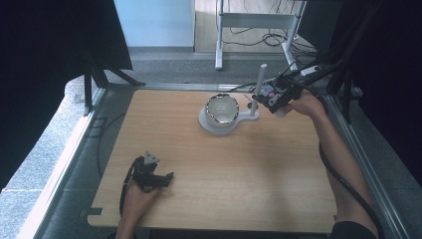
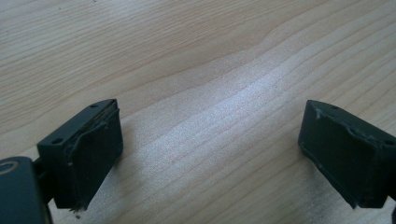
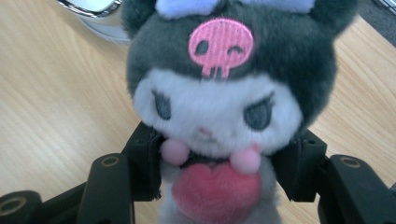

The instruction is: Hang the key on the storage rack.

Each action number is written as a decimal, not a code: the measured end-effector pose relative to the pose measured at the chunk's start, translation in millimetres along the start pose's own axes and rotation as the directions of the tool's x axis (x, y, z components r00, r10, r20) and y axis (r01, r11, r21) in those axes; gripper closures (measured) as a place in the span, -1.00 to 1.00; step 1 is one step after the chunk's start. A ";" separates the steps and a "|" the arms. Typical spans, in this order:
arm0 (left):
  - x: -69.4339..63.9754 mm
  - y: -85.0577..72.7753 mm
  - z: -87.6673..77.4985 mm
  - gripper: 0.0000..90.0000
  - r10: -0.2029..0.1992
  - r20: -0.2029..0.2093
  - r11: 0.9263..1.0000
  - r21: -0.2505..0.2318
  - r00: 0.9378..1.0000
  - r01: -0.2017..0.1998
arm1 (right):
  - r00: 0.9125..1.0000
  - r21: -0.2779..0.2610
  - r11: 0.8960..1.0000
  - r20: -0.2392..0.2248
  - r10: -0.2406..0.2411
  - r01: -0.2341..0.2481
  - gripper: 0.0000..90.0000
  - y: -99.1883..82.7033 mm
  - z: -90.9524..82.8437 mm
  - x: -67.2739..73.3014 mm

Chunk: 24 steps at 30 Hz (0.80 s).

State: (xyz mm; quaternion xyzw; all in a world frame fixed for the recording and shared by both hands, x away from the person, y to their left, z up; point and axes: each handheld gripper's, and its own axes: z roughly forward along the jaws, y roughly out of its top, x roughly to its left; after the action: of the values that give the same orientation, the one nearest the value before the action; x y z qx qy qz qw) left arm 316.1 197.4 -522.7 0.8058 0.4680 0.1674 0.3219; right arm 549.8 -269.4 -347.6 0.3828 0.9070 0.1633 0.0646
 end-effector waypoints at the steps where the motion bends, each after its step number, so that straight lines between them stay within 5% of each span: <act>1: 0.0 0.0 0.0 -0.86 0.000 0.000 1.000 0.000 1.000 0.000 | 1.000 0.000 1.000 0.002 0.004 -0.004 -0.07 -1.1 2.4 -1.3; 17: 0.0 0.0 0.0 -0.86 0.000 0.000 1.000 0.000 1.000 0.000 | 0.999 -0.039 0.999 0.042 0.001 0.001 -0.16 -2.5 39.7 -1.5; 24: 0.0 0.0 0.0 -0.86 0.000 0.000 1.000 0.000 1.000 0.000 | 0.998 -0.069 0.997 0.060 -0.021 0.025 -0.37 -3.9 50.1 0.2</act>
State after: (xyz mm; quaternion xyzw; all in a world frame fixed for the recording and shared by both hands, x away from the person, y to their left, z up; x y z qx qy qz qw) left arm 316.1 197.4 -522.7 0.8059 0.4679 0.1673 0.3218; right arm 559.2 -259.5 -396.0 0.3747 0.9027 0.1827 0.1066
